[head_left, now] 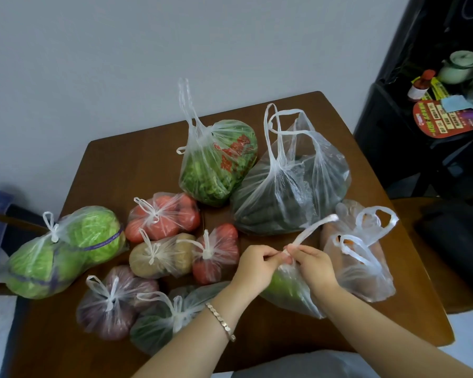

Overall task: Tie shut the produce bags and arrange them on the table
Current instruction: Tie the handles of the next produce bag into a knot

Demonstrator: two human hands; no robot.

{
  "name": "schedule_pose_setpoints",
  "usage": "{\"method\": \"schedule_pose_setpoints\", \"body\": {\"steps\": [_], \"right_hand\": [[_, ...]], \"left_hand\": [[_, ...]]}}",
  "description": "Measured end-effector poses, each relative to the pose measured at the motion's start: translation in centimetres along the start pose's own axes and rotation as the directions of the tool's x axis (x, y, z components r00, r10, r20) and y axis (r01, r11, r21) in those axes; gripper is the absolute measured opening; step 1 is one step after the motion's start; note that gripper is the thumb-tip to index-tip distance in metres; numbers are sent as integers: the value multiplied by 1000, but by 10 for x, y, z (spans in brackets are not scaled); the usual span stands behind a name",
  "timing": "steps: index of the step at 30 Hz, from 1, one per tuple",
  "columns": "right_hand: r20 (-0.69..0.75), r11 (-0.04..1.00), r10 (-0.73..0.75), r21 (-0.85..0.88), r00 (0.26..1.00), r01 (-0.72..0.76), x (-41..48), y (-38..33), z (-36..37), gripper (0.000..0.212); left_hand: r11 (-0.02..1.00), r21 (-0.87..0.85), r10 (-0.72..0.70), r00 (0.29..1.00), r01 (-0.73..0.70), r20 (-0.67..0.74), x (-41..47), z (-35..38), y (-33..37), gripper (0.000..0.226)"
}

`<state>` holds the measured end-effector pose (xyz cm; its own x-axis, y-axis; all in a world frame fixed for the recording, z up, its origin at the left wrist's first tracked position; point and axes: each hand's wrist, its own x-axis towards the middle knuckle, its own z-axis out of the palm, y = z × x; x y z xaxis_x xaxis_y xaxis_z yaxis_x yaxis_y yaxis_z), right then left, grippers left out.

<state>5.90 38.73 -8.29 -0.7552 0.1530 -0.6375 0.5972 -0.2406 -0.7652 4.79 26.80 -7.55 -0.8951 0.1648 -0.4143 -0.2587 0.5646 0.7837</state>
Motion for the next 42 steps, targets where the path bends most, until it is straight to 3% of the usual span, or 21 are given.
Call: {"method": "schedule_pose_setpoints", "body": {"steps": [4, 8, 11, 13, 15, 17, 20, 23, 25, 28, 31, 34, 36, 39, 41, 42], "right_hand": [[-66, 970, -164, -191, 984, 149, 2, -4, 2, 19], [116, 818, -361, -438, 925, 374, -2, -2, -1, 22], [277, 523, -504, -656, 818, 544, -2, 0, -7, 26], [412, 330, -533, -703, 740, 629, 0, 0, -11, 27], [532, 242, -468, -690, 705, 682, 2, -2, -13, 29], [591, 225, -385, -685, 709, 693, 5, -3, -14, 30], [596, 259, -270, -711, 756, 654, 9, -4, -17, 26], [576, 303, -230, -724, 784, 620, 10, -4, -21, 24], [532, 375, -257, -714, 807, 591, 9, -4, -23, 20], [405, 608, -258, -637, 877, 474, 7, -3, -21, 14], [259, 845, -226, -427, 939, 321, 3, -4, -16, 16], [178, 960, -147, -211, 973, 183, 2, -9, -14, 23], [227, 998, -35, -36, 973, 44, 2, -13, -16, 22], [386, 977, 116, 123, 915, -176, 4, -16, -23, 19], [418, 977, 104, 128, 903, -171, 6, -16, -27, 24], [413, 991, 57, 87, 909, -102, 7, -15, -27, 27]], "left_hand": [[963, -172, -212, 977, 205, -21, 2, -2, 8, 18], [756, -472, -488, 871, 453, 54, 5, -10, 16, 13], [749, -447, -506, 858, 489, 90, 6, -13, 15, 30], [783, -332, -528, 844, 526, 91, 4, -13, 15, 39], [806, -210, -547, 832, 554, 95, 4, -14, 16, 44], [839, -163, -506, 855, 519, 114, 4, -14, 20, 49], [912, -140, -354, 912, 386, 208, -2, -10, 20, 86], [984, -81, -155, 986, 159, 52, -3, -9, 5, 15], [997, -38, -62, 998, 63, 28, -3, -9, -5, 12], [999, 36, 27, 1000, -28, 12, -3, -10, -6, 12], [994, 59, 93, 995, -91, -23, -3, -10, -7, 10], [984, 90, 158, 987, -154, -38, -2, -9, -7, 10], [983, 58, 176, 983, -173, -53, -2, -11, -7, 9], [981, 35, 191, 978, -189, -79, 0, -12, -9, 10], [991, 0, 131, 988, -132, -84, 3, -9, -8, 12], [996, -33, 80, 994, -83, -75, 5, -7, -6, 11]]}}
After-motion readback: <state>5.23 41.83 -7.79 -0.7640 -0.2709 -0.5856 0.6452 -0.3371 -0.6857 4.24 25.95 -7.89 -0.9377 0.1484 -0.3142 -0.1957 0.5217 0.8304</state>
